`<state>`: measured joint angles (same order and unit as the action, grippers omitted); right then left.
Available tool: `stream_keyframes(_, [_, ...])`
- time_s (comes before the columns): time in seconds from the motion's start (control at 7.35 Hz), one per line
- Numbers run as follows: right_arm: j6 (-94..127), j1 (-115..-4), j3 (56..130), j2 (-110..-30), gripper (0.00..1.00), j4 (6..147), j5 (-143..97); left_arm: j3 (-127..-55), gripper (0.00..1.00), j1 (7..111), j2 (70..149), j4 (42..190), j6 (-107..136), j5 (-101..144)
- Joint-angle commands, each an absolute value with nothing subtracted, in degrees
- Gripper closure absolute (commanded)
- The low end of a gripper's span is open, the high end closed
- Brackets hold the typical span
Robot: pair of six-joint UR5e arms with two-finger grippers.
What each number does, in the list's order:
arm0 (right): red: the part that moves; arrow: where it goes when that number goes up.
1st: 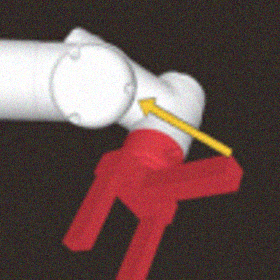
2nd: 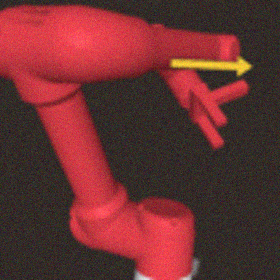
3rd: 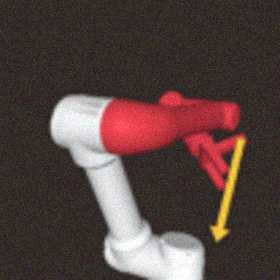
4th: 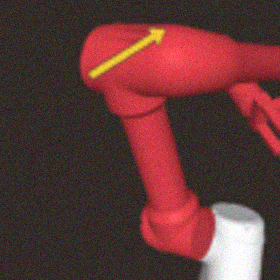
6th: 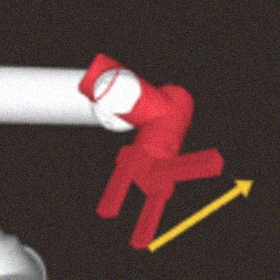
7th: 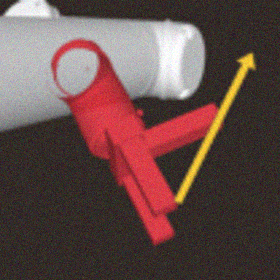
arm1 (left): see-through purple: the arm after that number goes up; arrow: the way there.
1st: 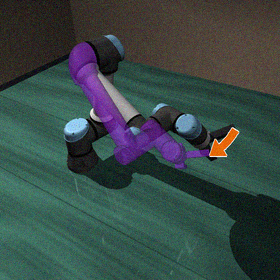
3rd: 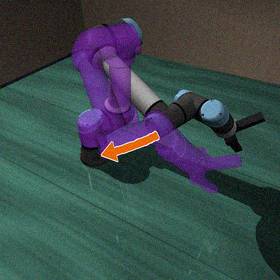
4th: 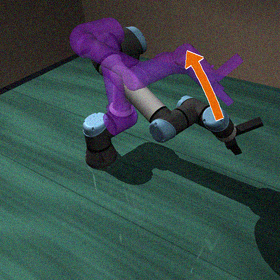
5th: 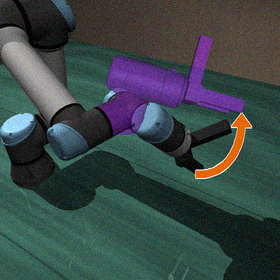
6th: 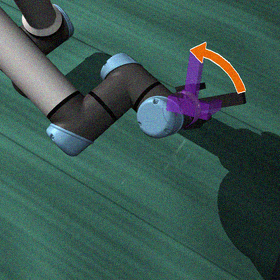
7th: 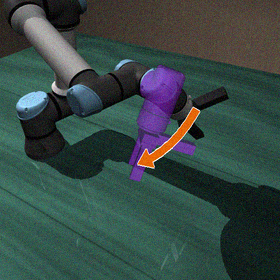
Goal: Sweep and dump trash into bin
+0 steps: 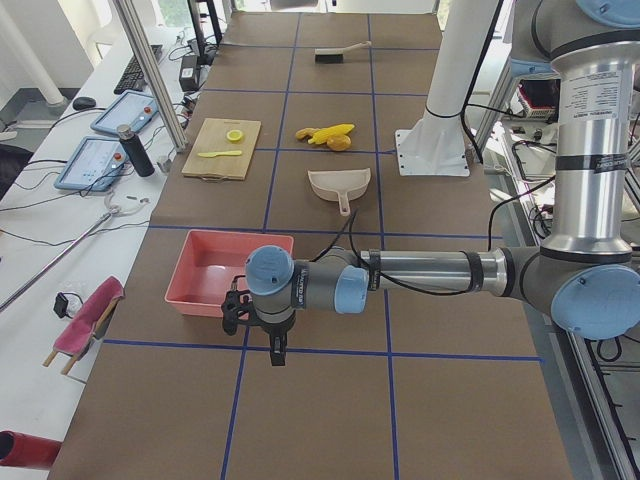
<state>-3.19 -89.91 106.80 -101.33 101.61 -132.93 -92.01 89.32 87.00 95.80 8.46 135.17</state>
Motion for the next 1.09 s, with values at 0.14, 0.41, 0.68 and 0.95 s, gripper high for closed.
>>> stream_keyframes(0.14, [-2.64,-87.02,108.35,-104.74,0.00,101.51,-137.71,-92.02,0.02,90.17,87.01,95.80,8.26,135.18])
stream_keyframes(0.41, [1.98,-81.52,109.95,-106.26,0.00,100.47,-137.99,-93.68,0.02,90.79,87.01,95.54,8.53,135.09])
stream_keyframes(0.68, [11.21,-76.92,110.91,-110.45,0.00,89.27,-137.99,-98.50,0.02,91.32,85.87,95.01,8.35,135.35])
stream_keyframes(0.95, [22.87,-70.52,110.83,-114.34,0.00,77.05,-137.73,-101.07,0.02,90.88,87.52,92.92,8.26,135.18])
